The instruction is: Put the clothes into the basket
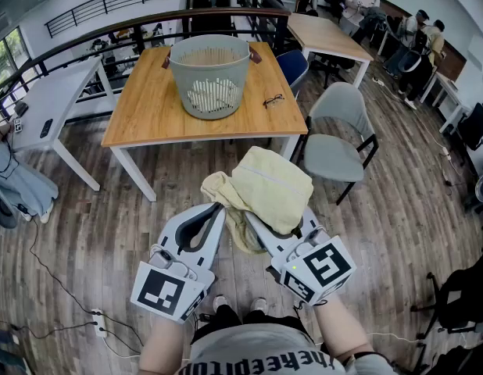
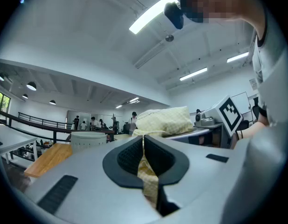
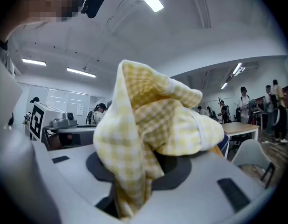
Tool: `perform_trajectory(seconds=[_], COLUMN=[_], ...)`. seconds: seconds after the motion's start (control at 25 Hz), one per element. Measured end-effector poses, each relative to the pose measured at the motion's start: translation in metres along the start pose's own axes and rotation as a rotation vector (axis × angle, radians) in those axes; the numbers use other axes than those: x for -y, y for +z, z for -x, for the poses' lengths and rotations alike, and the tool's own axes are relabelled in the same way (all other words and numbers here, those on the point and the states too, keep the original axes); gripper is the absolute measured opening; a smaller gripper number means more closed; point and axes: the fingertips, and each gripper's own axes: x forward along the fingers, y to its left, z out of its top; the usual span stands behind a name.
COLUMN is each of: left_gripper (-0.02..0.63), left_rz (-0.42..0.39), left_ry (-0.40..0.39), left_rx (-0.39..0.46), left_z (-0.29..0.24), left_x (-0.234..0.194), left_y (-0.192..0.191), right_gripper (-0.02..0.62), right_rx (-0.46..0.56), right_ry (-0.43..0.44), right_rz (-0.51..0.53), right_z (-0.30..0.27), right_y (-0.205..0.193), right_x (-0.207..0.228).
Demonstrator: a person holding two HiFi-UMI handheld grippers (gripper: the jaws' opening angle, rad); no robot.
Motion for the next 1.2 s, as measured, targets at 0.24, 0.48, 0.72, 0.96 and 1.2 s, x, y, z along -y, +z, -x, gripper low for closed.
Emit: perform_trajectory(seconds=[0.24, 0.48, 0.72, 0.96, 1.2], left_gripper=[0.021, 0.021, 0.021, 0.021, 0.021], left_rz=[0.001, 0.005, 0.008, 0.016, 0.043], left_ry=[0.007, 0.006, -0.003, -0.024, -0.059], left_rx=[0.005, 0.003, 0.003, 0.013, 0.026], left_z=[0.004, 0.006, 0.008, 0.011, 0.002], left_x=[0.001, -0.007, -0.025, -0.049, -0.067], left_y=[0.004, 0.001, -0.002, -0.006, -0.008], right_gripper=[0.15, 0.149, 0.15, 0.152, 0.147], right_rx=[0.0, -0.004, -0.009, -0.012, -0.041], right_ry=[0.006, 0.004, -0.007, -0.04, -0.1], right_rz=[0.0, 0.0, -0.027, -0.065, -0.018], right_z=[0.003, -0.005, -0.021, -0.038, -0.049], right_y=[0.002, 0.001, -0.004, -0.008, -0.009], right_x=[-0.005, -0.007, -0.011, -0.011, -0.002])
